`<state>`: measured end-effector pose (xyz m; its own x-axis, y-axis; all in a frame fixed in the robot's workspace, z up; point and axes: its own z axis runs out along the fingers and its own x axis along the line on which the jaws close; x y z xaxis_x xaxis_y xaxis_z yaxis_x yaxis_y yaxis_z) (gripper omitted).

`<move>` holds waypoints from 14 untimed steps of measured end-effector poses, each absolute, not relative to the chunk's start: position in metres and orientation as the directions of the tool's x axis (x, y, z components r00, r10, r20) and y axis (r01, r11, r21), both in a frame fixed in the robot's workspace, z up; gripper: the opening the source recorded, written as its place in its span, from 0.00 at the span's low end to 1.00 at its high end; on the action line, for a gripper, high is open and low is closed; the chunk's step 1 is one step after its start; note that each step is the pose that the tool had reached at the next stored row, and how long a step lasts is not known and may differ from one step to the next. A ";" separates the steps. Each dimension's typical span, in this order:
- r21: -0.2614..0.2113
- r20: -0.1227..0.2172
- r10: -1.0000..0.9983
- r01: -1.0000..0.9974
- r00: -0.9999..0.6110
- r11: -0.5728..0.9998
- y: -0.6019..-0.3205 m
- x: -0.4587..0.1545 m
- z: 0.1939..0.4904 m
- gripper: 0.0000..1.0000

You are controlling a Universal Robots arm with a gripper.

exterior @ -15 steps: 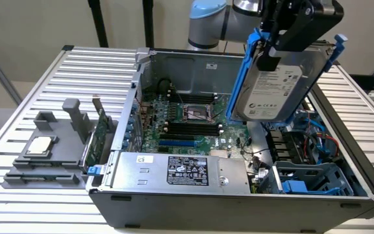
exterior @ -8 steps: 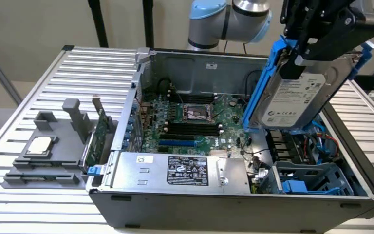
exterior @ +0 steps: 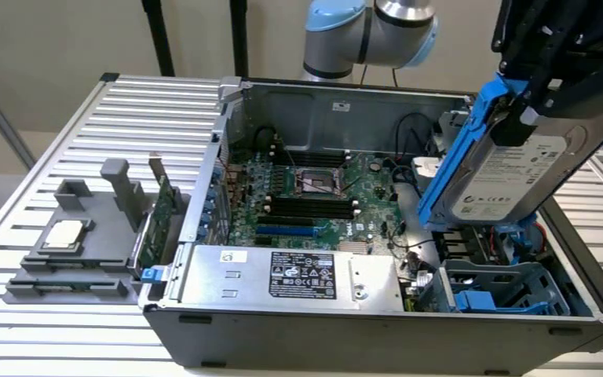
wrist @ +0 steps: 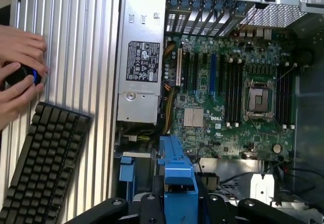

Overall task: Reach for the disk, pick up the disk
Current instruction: 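Pick up the disk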

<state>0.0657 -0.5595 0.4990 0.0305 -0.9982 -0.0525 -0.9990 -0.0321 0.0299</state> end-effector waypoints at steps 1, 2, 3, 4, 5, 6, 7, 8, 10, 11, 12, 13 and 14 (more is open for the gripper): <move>0.030 -0.053 -0.998 -0.999 0.031 -0.032 -0.562 0.068 0.499 0.33; 0.030 -0.052 -0.998 -0.999 0.031 -0.032 -0.565 0.070 0.499 0.33; 0.030 -0.052 -0.998 -0.999 0.031 -0.032 -0.568 0.073 0.499 0.33; 0.030 -0.053 -0.998 -0.999 0.031 -0.032 -0.570 0.075 0.499 0.33; 0.030 -0.053 -0.998 -0.999 0.031 -0.032 -0.573 0.077 0.499 0.33; 0.030 -0.052 -0.998 -0.999 0.031 -0.032 -0.575 0.080 0.499 0.33; 0.030 -0.052 -0.998 -0.999 0.031 -0.032 -0.578 0.083 0.499 0.33; 0.030 -0.053 -0.998 -0.999 0.031 -0.032 -0.581 0.085 0.499 0.33; 0.030 -0.053 -0.998 -0.999 0.031 -0.032 -0.585 0.090 0.499 0.33; 0.030 -0.053 -0.998 -0.999 0.031 -0.032 -0.587 0.093 0.499 0.33; 0.030 -0.053 -0.998 -0.999 0.031 -0.032 -0.589 0.096 0.499 0.33; 0.030 -0.053 -0.998 -0.999 0.030 -0.032 -0.591 0.100 0.499 0.33; 0.030 -0.053 -0.998 -0.999 0.031 -0.032 -0.591 0.103 0.499 0.33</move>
